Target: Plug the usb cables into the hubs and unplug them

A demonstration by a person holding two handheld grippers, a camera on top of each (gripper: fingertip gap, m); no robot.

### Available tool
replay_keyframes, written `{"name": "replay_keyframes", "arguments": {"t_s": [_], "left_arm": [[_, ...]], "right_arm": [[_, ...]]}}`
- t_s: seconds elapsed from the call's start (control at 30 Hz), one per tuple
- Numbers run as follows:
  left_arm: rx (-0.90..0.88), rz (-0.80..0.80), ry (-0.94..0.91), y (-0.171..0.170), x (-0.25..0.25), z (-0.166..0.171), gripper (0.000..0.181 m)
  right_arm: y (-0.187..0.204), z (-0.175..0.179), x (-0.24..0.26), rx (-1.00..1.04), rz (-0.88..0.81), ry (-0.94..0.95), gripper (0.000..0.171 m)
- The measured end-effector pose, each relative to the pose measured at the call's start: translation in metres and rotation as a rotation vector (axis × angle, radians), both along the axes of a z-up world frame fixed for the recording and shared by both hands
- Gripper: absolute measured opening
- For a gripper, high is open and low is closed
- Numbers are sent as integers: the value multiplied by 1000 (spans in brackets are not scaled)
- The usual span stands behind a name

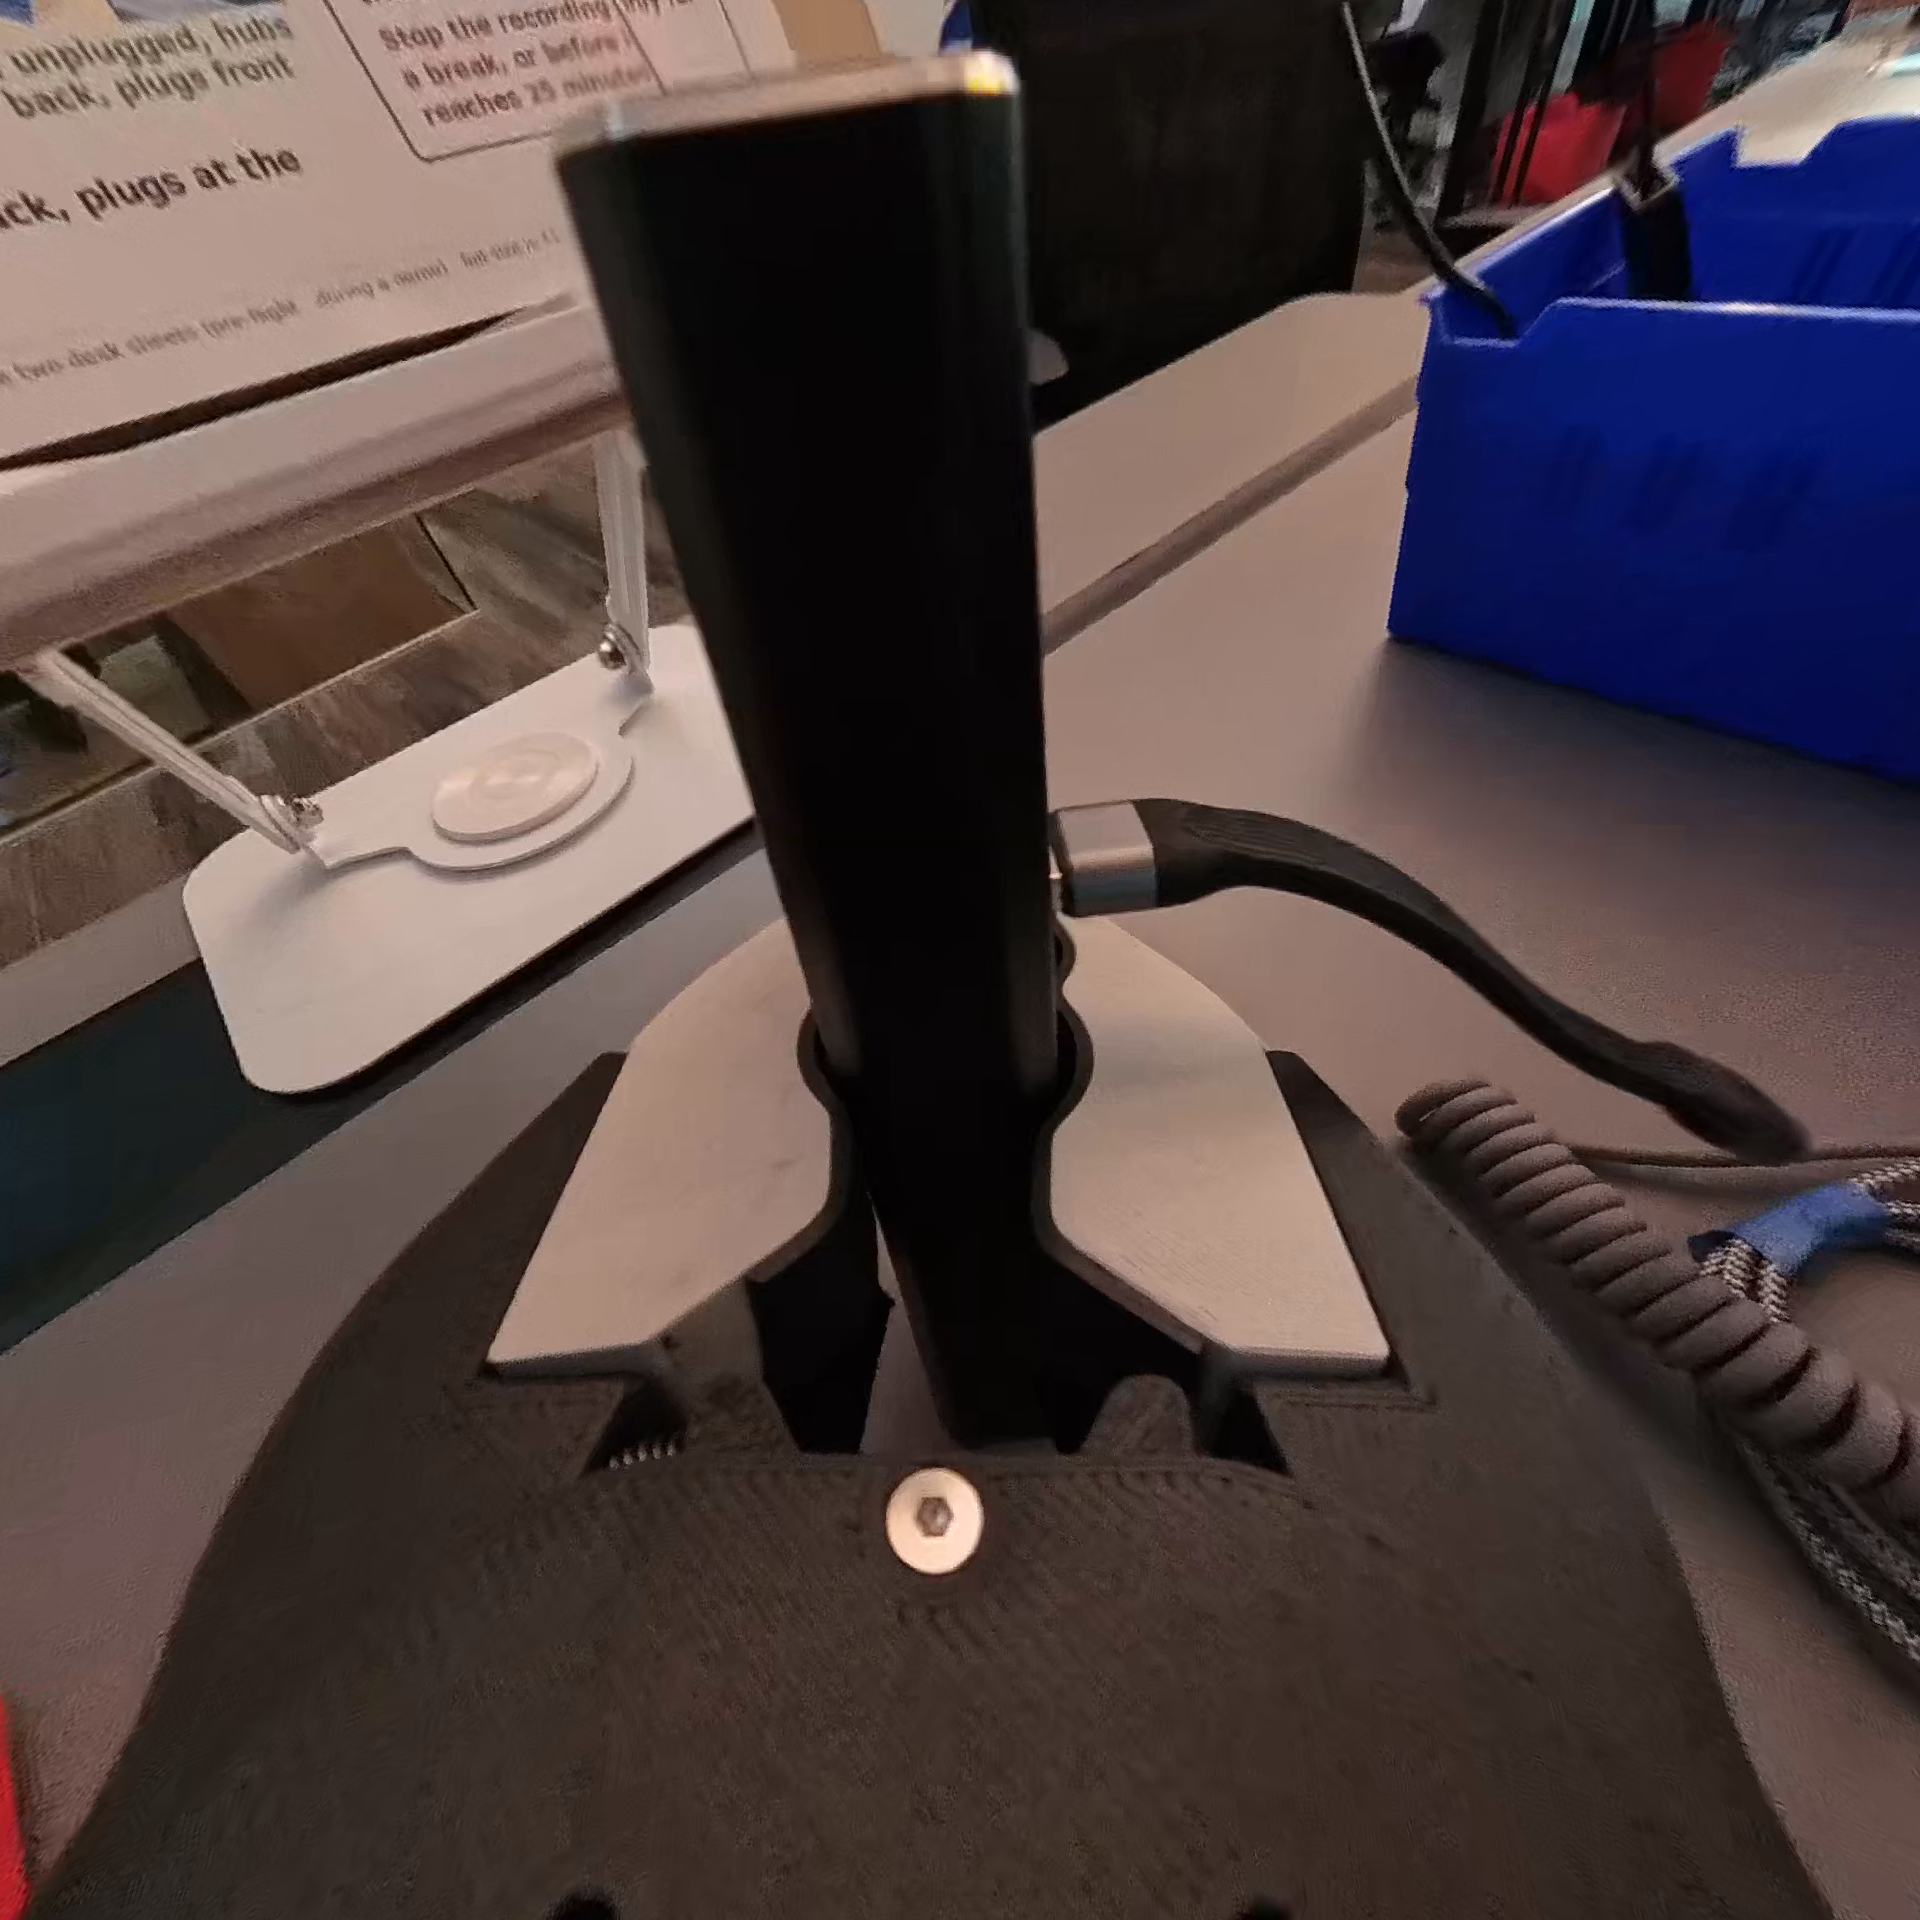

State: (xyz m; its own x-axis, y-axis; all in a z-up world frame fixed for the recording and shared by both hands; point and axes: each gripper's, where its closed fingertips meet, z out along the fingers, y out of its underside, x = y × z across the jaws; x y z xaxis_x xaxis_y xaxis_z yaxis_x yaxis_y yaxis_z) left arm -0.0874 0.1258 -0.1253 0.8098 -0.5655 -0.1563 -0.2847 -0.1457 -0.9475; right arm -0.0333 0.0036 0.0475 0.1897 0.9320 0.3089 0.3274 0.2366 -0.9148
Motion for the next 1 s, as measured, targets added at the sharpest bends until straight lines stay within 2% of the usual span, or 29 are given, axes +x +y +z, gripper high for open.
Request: {"name": "replay_keyframes", "arguments": {"t_s": [0.17,0.27,0.5,0.6,0.87,1.0], "left_arm": [[-59,3,-45,-5,-8,-3,31],[-57,-3,-31,-7,-7,-4,31],[-183,16,-89,-8,-13,-14,33],[-180,28,-75,-8,-13,-14,35],[-218,31,-103,-8,-15,-16,60],[-281,69,-44,-14,-22,-28,83]], "right_arm": [[-11,3,3,75,-17,-41,34],[-19,5,5,39,-15,-25,33],[-27,-18,3,47,-49,-151,32],[-27,-20,3,41,-56,-162,32],[-25,-34,-6,19,-29,-189,32],[-24,-44,-11,40,-3,-234,32]]}}
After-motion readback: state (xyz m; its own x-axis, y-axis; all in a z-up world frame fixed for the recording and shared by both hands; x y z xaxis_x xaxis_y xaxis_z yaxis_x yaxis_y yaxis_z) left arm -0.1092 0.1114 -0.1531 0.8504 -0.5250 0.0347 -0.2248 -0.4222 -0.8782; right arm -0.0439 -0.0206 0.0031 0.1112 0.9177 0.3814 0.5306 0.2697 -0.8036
